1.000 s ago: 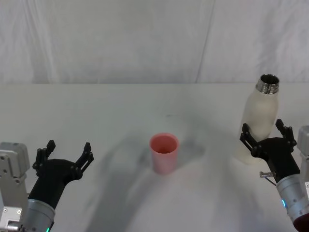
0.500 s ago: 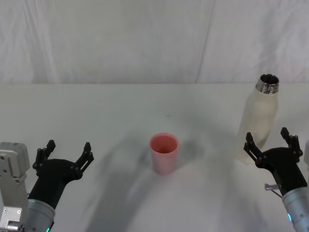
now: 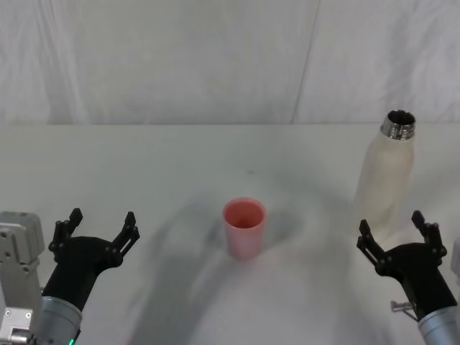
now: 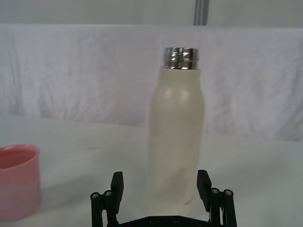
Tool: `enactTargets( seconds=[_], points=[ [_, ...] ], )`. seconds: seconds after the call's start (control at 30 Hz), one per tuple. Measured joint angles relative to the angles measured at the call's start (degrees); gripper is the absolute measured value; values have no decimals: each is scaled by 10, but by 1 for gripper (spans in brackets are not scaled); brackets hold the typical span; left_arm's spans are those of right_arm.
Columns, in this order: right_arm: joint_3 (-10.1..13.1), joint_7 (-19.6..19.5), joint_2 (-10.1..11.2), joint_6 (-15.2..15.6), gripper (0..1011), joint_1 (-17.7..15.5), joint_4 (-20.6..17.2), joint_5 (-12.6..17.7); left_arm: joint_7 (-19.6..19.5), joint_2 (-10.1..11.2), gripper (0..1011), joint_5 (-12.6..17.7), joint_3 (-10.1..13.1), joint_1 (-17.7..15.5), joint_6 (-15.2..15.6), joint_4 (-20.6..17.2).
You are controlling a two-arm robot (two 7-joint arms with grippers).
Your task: Grasp the thermos with one hand and pour water into the cup lid.
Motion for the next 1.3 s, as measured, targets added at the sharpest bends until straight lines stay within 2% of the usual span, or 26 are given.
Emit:
enactTargets(
  seconds=[0.5,0.8,1.3],
  points=[
    [-25,17,10,-1,1001,-9,-3,-5,0,0,1001,0,0,0,0,0],
    [-39,24,14,0,1001,4,11,-5,0,0,1001,0,0,0,0,0],
    [-48,31,18,4,1001,29,35,1,0,0,1001,0,0,0,0,0]
  ],
)
